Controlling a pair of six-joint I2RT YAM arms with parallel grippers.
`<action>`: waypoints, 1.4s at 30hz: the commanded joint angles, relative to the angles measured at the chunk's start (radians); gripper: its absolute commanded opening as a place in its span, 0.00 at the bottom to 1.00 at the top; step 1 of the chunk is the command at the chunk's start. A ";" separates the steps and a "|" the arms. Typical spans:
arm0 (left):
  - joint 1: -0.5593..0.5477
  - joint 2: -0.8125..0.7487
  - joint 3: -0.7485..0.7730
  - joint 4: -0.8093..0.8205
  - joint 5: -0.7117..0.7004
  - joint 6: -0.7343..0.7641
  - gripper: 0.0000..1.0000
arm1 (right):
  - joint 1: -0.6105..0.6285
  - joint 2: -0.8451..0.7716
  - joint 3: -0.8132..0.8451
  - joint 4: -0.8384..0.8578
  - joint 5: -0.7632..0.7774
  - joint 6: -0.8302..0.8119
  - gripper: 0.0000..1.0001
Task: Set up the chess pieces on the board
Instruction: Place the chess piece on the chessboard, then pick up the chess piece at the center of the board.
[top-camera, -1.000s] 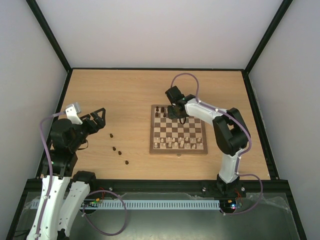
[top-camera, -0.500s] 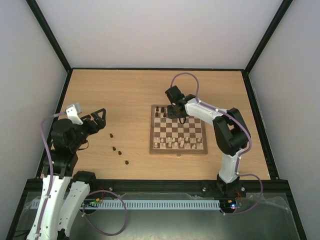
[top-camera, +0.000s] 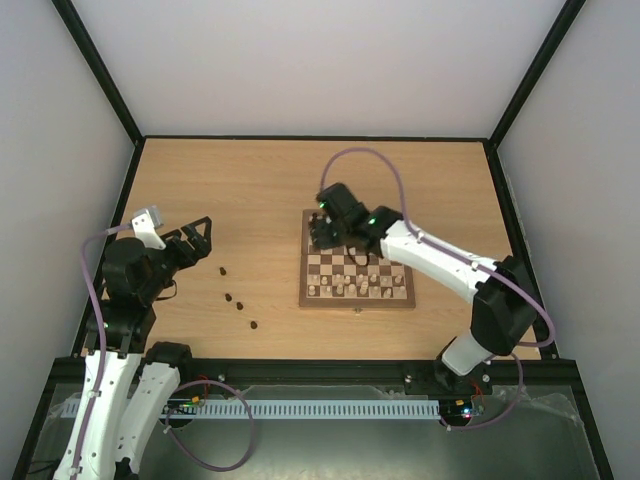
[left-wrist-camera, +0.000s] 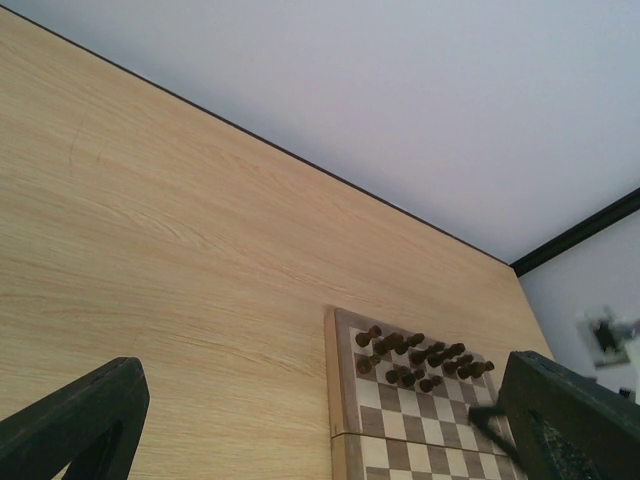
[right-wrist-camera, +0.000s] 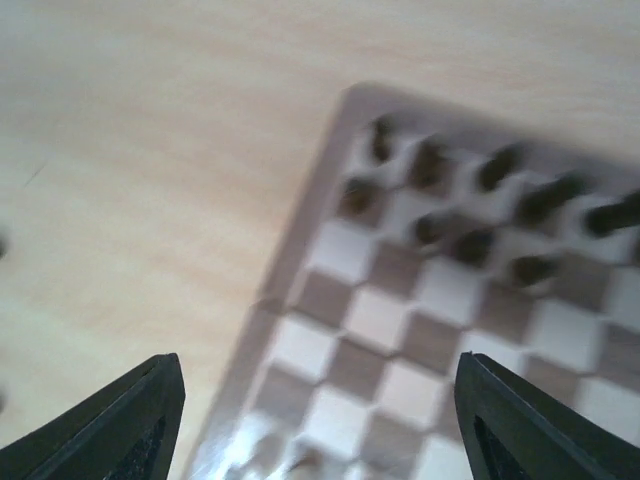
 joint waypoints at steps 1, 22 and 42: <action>0.004 -0.011 0.017 0.007 0.007 -0.001 1.00 | 0.147 0.005 -0.035 -0.023 -0.105 0.018 0.75; 0.004 -0.094 0.214 -0.151 -0.007 -0.001 1.00 | 0.560 0.386 0.207 -0.034 -0.092 0.029 0.47; 0.004 -0.092 0.224 -0.153 -0.015 0.010 1.00 | 0.576 0.533 0.305 -0.111 -0.074 0.032 0.33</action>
